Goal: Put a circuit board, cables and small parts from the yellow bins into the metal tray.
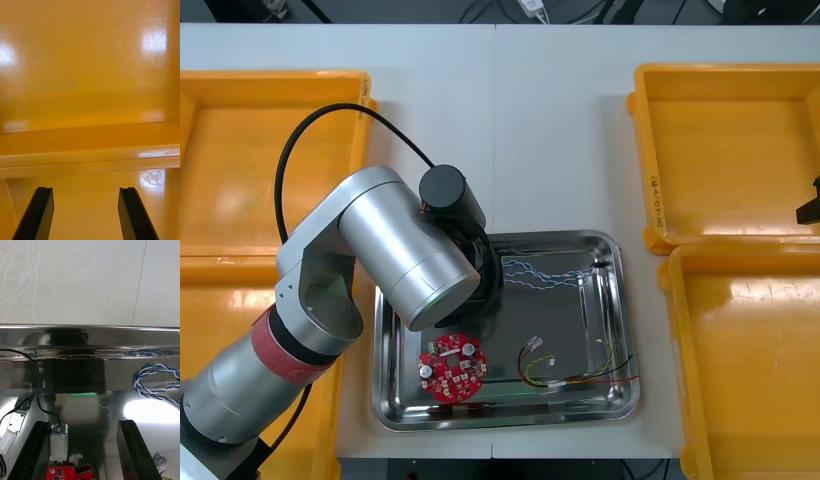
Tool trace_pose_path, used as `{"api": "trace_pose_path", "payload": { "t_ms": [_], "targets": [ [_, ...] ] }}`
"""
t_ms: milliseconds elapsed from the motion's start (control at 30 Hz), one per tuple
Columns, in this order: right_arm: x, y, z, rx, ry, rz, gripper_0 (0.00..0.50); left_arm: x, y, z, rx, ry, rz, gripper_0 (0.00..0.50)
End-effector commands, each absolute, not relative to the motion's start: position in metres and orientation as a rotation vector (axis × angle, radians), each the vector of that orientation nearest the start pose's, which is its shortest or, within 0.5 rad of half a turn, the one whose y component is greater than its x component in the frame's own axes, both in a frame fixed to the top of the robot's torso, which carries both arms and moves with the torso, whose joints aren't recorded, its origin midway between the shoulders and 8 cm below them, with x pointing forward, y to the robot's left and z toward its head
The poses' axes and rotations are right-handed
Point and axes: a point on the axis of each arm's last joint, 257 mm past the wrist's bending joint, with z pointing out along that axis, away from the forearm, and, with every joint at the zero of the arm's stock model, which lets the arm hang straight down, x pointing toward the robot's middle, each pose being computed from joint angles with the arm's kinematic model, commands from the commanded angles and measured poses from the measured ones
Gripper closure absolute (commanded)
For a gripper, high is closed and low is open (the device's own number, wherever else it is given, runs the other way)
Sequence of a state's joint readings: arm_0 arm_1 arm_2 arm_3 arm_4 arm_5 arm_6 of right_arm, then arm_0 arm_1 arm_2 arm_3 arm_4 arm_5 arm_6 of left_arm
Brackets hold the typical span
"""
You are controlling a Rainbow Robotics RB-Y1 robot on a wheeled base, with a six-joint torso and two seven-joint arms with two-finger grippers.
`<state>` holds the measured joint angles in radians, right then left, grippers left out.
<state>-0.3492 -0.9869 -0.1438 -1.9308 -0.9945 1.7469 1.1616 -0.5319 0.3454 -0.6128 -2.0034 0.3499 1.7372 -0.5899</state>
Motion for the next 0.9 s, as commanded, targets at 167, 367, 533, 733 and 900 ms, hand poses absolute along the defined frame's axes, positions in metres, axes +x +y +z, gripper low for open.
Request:
{"api": "trace_pose_path", "payload": {
  "t_ms": [167,367,533,733,900],
  "targets": [
    [0.4307,-0.3961,-0.1202,0.163,2.634,0.021,0.0,0.409,0.0503,-0.2494,-0.145,2.634,-0.235,0.0],
    [0.4307,-0.3961,-0.1202,0.163,2.634,0.021,0.0,0.4103,0.0481,-0.2483,-0.144,2.628,-0.247,0.0],
    [0.4307,-0.3961,-0.1202,0.163,2.634,0.021,0.0,0.412,0.0474,-0.2469,-0.141,2.619,-0.252,0.0],
    [0.4307,-0.3961,-0.1202,0.163,2.634,0.021,0.0,0.4126,0.048,-0.2477,-0.137,2.619,-0.253,0.0],
    [0.4307,-0.3961,-0.1202,0.163,2.634,0.021,0.0,0.4121,0.0514,-0.2496,-0.137,2.623,-0.243,0.0]
  ]
}}
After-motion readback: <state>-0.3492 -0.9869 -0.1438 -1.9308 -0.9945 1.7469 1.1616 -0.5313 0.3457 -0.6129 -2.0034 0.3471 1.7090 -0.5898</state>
